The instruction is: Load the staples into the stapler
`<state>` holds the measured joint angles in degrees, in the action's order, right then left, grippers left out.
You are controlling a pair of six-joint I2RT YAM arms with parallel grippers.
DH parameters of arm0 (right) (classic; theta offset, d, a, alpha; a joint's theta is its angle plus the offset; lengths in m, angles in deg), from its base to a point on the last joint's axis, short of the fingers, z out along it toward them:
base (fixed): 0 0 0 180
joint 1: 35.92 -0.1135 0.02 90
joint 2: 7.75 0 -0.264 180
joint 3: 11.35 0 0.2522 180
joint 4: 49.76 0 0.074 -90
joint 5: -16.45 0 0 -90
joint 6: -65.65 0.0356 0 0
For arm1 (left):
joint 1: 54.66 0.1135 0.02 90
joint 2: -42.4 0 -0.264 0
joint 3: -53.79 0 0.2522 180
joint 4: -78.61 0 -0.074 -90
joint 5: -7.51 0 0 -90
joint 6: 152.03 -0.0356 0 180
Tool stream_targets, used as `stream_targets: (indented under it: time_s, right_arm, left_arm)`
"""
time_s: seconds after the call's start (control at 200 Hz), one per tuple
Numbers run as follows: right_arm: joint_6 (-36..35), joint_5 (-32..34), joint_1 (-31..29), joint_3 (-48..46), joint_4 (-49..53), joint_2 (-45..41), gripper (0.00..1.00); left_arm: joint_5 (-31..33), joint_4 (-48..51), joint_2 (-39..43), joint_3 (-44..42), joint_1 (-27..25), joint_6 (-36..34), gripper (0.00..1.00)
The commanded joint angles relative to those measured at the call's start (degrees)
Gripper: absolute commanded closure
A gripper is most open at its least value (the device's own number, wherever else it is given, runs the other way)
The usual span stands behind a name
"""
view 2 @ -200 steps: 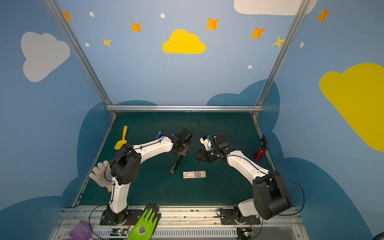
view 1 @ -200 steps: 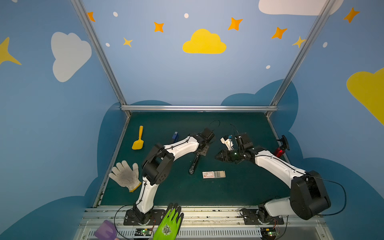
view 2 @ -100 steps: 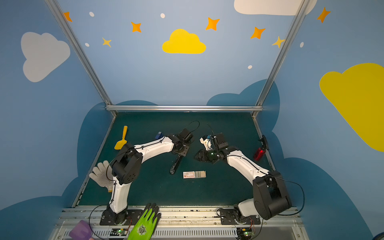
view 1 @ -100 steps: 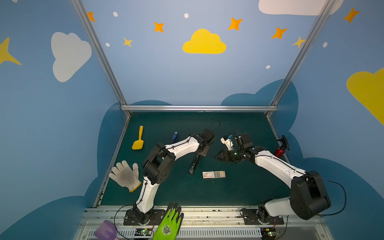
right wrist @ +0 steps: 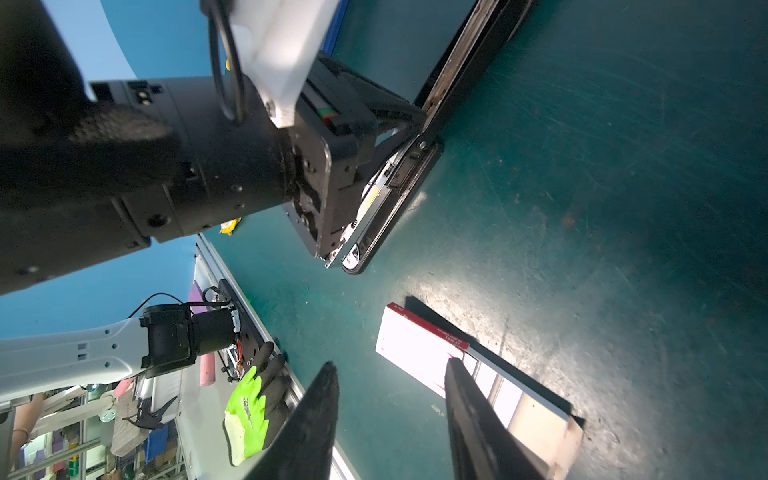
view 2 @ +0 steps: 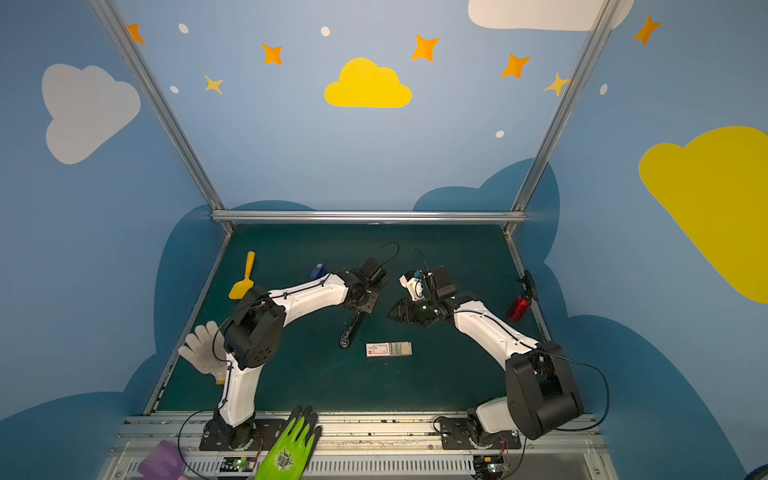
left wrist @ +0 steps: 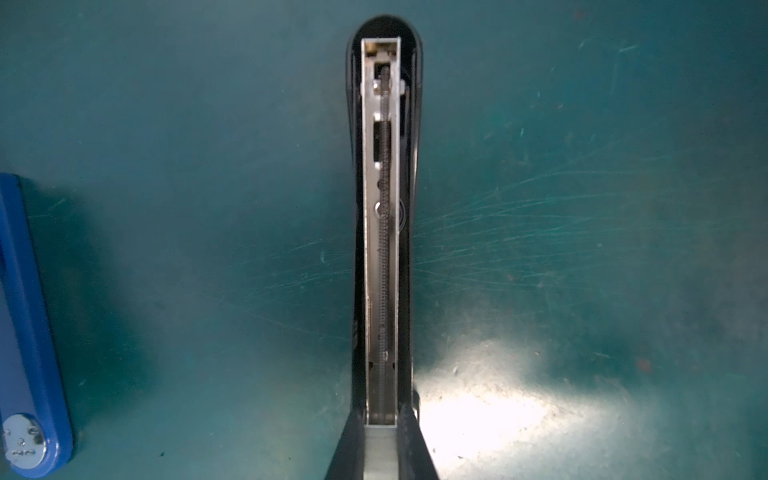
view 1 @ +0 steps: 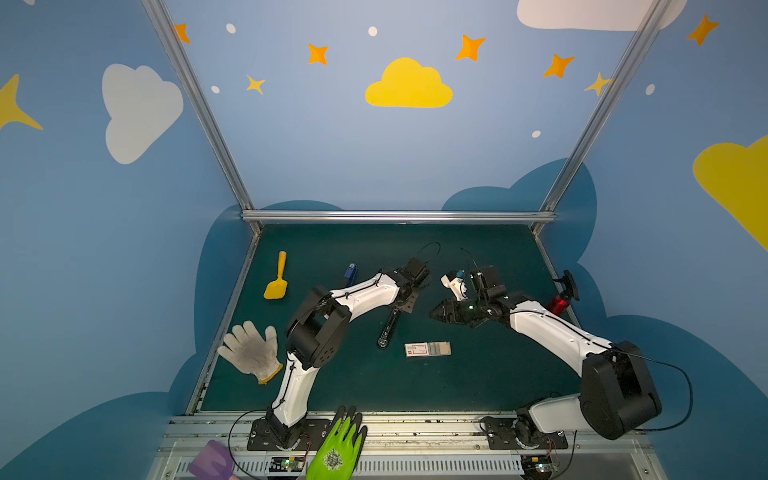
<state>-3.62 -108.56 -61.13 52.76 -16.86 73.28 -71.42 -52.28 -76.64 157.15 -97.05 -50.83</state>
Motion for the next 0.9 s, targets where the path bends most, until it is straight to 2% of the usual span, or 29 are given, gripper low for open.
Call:
stream_targets:
  time_s: [0.0,0.24,0.431,0.571,0.736,0.896]
  right_arm:
    - [-0.28,-0.42,0.22,0.19,0.17,-0.17,0.57]
    - [0.05,-0.59,0.28,0.1,-0.25,-0.09,0.57]
    - [-0.25,0.11,0.4,0.37,0.93,-1.72,0.57]
    - [-0.7,0.49,0.52,0.29,2.21,-3.15,0.57]
    - [-0.17,-0.75,0.22,-1.05,0.56,-4.39,0.56]
    - [0.44,-0.6,-0.52,-1.48,0.15,-4.66,0.56]
  left_arm:
    - [0.36,0.72,1.21,-1.29,-0.32,0.55,0.83]
    - [1.23,1.07,4.1,-2.6,-0.58,0.93,0.66]
    - [1.18,3.14,5.7,-0.23,-0.12,0.83,0.62]
    - [-2.61,5.02,5.43,2.81,1.87,1.01,0.57]
    - [-7.35,8.68,1.67,7.68,4.71,1.29,0.54]
    - [-8.69,9.75,-1.77,10.42,5.65,0.95,0.54]
